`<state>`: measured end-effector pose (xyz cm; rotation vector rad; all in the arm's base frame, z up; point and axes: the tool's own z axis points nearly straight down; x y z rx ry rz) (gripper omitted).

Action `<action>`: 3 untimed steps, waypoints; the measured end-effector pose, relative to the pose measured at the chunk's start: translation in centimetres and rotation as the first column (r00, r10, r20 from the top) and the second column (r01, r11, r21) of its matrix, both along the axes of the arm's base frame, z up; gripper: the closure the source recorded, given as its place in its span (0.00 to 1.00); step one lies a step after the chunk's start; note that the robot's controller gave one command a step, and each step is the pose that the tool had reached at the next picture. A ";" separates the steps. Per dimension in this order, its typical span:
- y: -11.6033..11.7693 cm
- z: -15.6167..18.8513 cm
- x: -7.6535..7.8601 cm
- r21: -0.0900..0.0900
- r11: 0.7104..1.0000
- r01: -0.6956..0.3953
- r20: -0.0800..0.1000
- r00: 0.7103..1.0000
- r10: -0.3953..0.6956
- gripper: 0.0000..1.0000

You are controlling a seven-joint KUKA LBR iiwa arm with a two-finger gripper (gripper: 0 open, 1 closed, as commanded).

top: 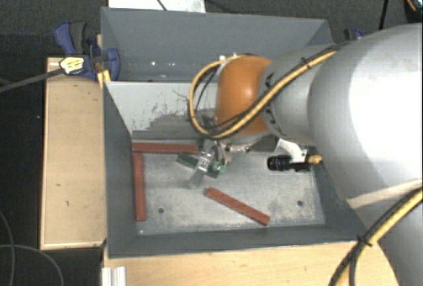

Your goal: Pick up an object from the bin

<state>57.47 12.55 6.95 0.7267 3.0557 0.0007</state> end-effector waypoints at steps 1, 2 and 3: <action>-1.3 3.2 -1.6 0.000 0.999 0.047 -0.001 0.999 -0.047 0.00; -0.4 3.1 -2.0 0.000 0.991 0.131 -0.005 0.991 -0.131 0.00; -1.6 0.0 -1.5 -0.002 0.948 0.318 -0.006 0.948 -0.318 0.00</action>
Offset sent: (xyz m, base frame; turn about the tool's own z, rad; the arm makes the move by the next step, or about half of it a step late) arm -0.0160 -0.0124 0.0305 0.0497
